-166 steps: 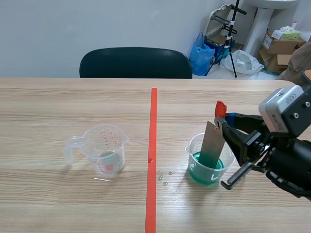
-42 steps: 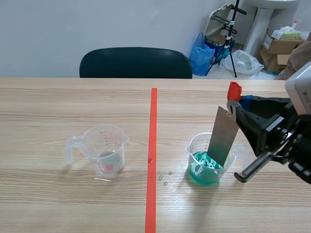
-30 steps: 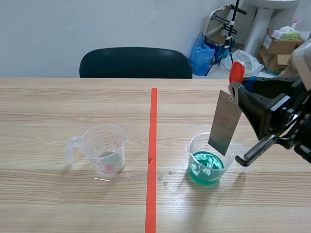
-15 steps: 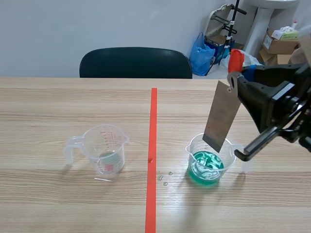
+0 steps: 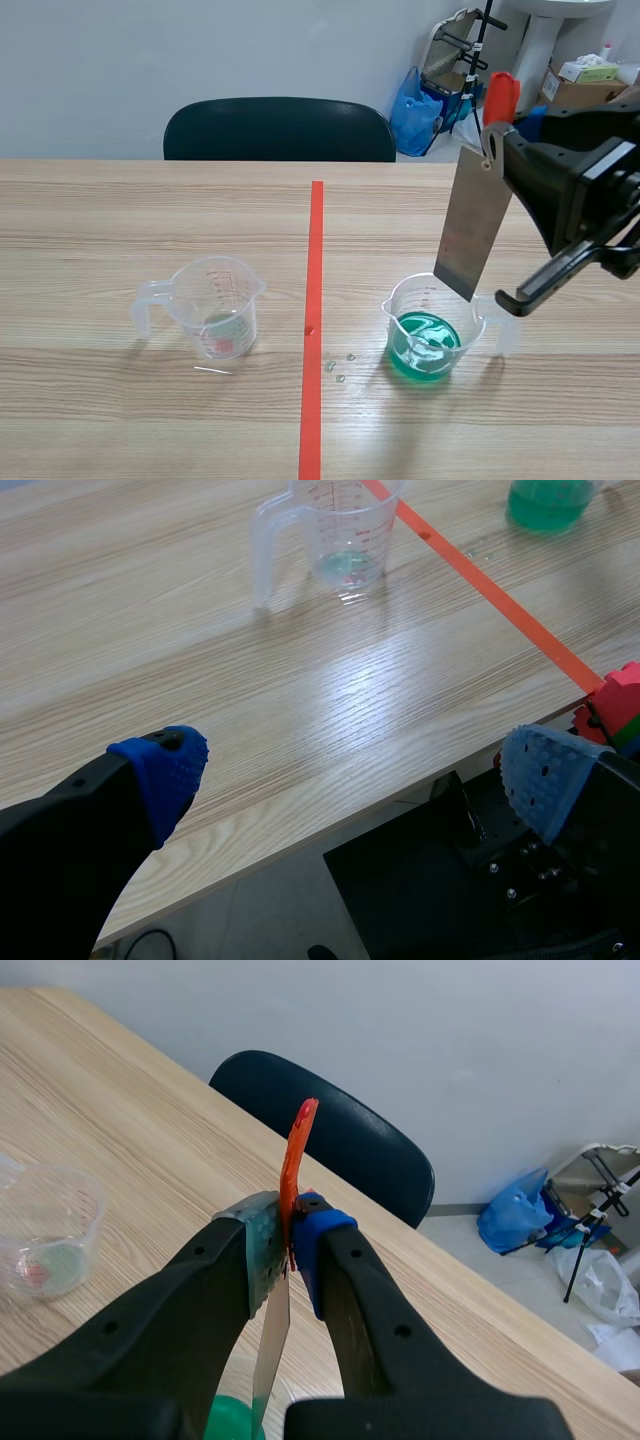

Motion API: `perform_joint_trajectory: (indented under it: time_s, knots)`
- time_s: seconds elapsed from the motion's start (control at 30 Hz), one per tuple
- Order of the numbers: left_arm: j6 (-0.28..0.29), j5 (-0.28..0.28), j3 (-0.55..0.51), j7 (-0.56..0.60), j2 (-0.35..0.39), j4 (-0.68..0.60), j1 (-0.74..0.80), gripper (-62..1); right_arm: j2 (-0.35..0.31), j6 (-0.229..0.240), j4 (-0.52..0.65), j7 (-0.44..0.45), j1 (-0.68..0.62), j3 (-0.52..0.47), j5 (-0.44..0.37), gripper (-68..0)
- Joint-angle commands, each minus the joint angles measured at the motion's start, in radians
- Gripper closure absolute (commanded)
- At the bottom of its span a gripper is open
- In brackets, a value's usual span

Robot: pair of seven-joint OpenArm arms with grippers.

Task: Do the redox reaction experiment

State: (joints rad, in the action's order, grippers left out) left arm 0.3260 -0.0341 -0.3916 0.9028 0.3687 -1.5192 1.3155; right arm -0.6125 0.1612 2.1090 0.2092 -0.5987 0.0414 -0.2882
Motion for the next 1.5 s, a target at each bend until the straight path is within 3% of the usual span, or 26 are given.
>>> perform_joint_trajectory:
  time_s: [0.0,1.47]
  knots:
    - [0.002,-0.006,-0.003,0.021,-0.005,-0.006,0.001,-62.3,-0.016,-0.008,0.026,0.017,0.008,-0.011,-0.008,-1.3]
    - [0.002,-0.006,-0.003,0.021,-0.005,-0.006,0.001,-62.3,-0.016,-0.007,0.027,0.002,0.009,-0.01,-0.011,-1.3]
